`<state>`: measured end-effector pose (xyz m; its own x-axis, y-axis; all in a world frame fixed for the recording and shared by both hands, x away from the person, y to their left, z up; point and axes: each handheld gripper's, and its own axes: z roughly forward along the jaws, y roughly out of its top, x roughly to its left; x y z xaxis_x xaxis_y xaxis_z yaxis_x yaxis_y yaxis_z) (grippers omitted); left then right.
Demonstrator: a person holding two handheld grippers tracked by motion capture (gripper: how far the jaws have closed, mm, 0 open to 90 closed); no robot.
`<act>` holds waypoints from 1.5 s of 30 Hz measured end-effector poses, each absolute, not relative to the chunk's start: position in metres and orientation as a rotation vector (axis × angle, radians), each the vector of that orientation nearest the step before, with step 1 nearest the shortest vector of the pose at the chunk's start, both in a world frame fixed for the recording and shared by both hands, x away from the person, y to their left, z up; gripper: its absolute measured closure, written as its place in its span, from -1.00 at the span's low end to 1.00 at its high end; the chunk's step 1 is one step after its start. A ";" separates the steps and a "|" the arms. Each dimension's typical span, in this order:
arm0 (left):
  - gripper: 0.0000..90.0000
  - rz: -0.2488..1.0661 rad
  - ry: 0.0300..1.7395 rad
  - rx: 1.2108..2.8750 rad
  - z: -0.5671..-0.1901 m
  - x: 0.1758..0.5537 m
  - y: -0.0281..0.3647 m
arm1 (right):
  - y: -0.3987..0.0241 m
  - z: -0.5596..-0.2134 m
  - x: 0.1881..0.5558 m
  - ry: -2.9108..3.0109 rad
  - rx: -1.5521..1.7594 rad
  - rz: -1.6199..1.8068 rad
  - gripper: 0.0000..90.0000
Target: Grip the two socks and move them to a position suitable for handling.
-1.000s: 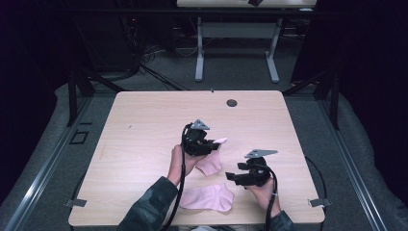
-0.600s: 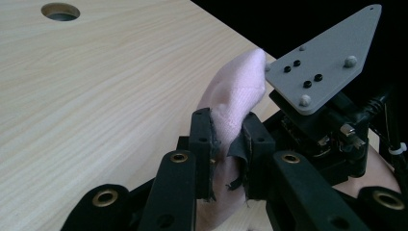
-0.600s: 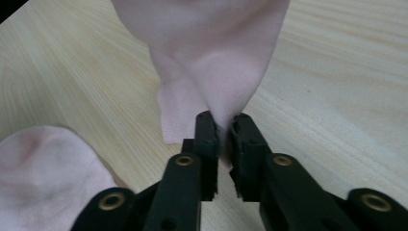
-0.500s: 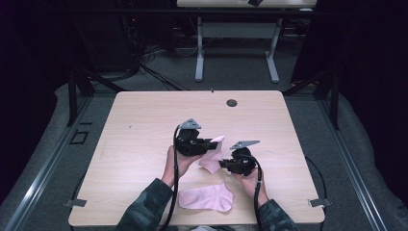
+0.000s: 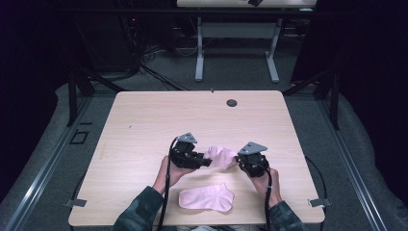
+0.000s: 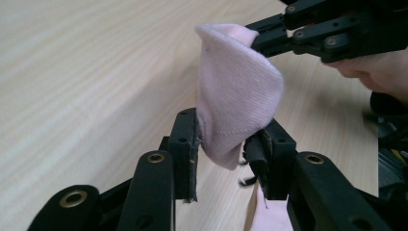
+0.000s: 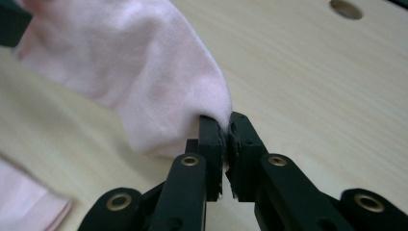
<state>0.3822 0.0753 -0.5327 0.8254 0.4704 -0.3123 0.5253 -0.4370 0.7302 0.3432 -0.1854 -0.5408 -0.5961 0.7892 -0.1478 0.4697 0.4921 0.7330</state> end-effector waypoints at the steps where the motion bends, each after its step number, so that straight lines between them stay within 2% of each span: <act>1: 0.37 -0.077 0.729 2.102 -0.533 0.382 0.075 | -0.185 -0.541 0.343 2.269 1.038 0.907 0.88; 7: 0.24 -0.090 0.785 2.105 -0.544 0.379 0.094 | -0.183 -0.546 0.327 2.316 0.978 0.895 0.88; 14: 0.11 -0.041 0.814 2.097 -0.539 0.372 0.112 | -0.182 -0.541 0.309 2.329 0.935 0.884 0.84; 20: -0.01 0.008 0.836 2.130 -0.539 0.381 0.101 | -0.185 -0.544 0.309 2.353 0.946 0.865 0.84; 27: -0.06 -0.015 0.884 2.198 -0.545 0.413 0.075 | -0.184 -0.541 0.316 2.380 0.921 0.851 0.86; 29: 0.12 -0.029 0.889 2.240 -0.550 0.421 0.069 | -0.183 -0.540 0.318 2.389 0.911 0.856 0.87; 30: 0.12 -0.030 0.892 2.249 -0.552 0.423 0.067 | -0.183 -0.539 0.319 2.400 0.911 0.850 0.87; 33: 0.50 -0.047 0.880 2.264 -0.556 0.424 0.061 | -0.183 -0.538 0.322 2.408 0.905 0.862 0.88; 37: 0.95 0.001 0.853 2.294 -0.556 0.421 0.058 | -0.184 -0.538 0.327 2.421 0.900 0.855 0.89; 45: 0.98 0.036 0.874 2.266 -0.545 0.416 0.071 | -0.183 -0.530 0.345 2.404 0.922 0.816 0.85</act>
<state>0.4157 0.0707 -0.5454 0.7721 0.5994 -0.2113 0.5802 -0.5291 0.6192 0.3451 -0.1832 -0.5299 -0.6825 0.7076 -0.1830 0.4498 0.6041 0.6578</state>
